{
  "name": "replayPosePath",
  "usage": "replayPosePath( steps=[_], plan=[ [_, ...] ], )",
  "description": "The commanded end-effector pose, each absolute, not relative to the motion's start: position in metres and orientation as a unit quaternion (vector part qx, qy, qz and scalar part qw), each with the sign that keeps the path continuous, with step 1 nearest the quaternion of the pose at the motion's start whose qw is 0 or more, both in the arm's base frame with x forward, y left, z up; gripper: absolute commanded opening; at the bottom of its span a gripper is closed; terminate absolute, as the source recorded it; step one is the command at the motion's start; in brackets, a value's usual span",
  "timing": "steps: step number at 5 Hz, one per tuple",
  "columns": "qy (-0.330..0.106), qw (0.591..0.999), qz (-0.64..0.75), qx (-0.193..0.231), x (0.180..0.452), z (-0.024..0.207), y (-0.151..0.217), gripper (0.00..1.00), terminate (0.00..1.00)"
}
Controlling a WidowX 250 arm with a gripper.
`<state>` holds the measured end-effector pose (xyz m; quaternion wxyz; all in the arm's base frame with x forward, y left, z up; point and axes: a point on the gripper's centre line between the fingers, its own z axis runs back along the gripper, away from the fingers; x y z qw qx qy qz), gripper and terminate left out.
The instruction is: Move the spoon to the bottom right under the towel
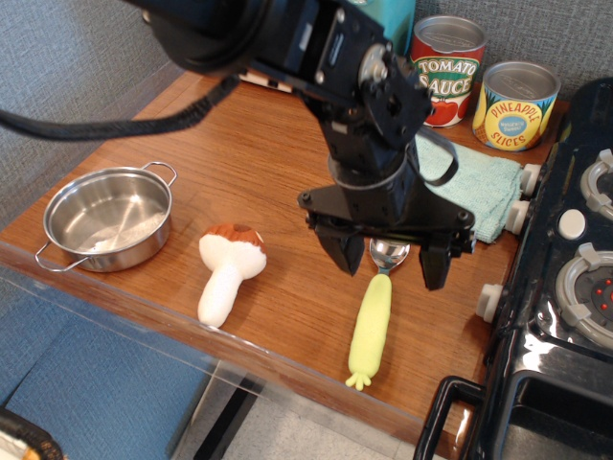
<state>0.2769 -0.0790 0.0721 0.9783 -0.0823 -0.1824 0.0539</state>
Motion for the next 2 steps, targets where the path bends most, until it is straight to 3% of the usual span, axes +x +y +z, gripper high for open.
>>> replayPosePath(
  steps=[1,2],
  plan=[
    [-0.198,0.976,0.060,-0.072,0.2751,0.0859,-0.0779,1.00,0.00],
    [-0.198,0.976,0.060,-0.072,0.2751,0.0859,-0.0779,1.00,1.00]
  ],
)
